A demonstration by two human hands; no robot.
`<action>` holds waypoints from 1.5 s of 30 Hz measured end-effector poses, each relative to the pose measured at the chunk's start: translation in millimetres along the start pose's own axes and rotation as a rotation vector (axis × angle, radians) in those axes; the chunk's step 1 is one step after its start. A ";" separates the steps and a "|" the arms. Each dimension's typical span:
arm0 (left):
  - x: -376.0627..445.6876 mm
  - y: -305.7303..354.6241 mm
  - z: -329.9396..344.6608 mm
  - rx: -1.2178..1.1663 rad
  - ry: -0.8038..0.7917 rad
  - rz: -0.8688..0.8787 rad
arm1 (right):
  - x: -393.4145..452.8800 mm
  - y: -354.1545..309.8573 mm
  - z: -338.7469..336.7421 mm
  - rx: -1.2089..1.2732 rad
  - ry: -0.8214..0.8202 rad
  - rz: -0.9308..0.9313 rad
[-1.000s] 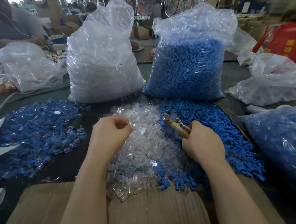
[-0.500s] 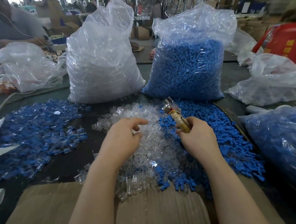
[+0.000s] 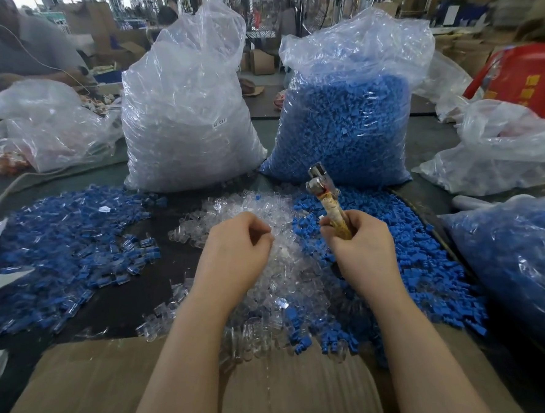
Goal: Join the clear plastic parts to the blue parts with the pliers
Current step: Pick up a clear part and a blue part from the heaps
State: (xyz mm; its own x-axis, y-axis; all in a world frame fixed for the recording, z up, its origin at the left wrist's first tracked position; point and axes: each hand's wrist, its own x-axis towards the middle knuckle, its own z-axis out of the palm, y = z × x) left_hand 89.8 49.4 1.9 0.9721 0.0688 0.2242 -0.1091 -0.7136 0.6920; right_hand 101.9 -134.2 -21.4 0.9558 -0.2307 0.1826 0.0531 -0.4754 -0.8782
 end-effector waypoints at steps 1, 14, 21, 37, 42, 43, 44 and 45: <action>-0.1 2.2 0.8 -0.077 0.014 -0.021 | -0.1 0.0 0.1 0.026 0.006 -0.001; -5.7 22.3 9.2 -0.587 -0.113 -0.163 | -8.1 -10.3 0.1 0.285 -0.032 -0.081; -7.1 29.3 13.9 -0.766 -0.022 -0.230 | -13.9 -20.9 -1.9 0.432 -0.058 -0.117; -11.6 39.7 16.8 -0.909 0.136 -0.248 | -17.1 -19.9 11.2 0.274 0.042 -0.187; -12.3 40.2 18.5 -0.819 0.190 -0.193 | -17.4 -21.0 15.3 0.284 0.083 -0.163; -12.4 40.2 18.8 -0.798 0.199 -0.177 | -17.5 -21.4 15.3 0.289 0.082 -0.162; -12.3 40.5 19.0 -0.774 0.207 -0.157 | -17.4 -22.1 15.2 0.291 0.082 -0.163; -12.4 40.7 19.1 -0.751 0.214 -0.133 | -17.5 -23.0 15.4 0.290 0.080 -0.165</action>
State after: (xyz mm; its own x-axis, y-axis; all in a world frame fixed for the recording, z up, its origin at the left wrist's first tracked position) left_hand 77.2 6.2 14.1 0.9341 0.3076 0.1811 -0.1794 -0.0341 0.9832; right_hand 88.4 -106.1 -11.3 0.9022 -0.2423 0.3570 0.2962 -0.2538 -0.9208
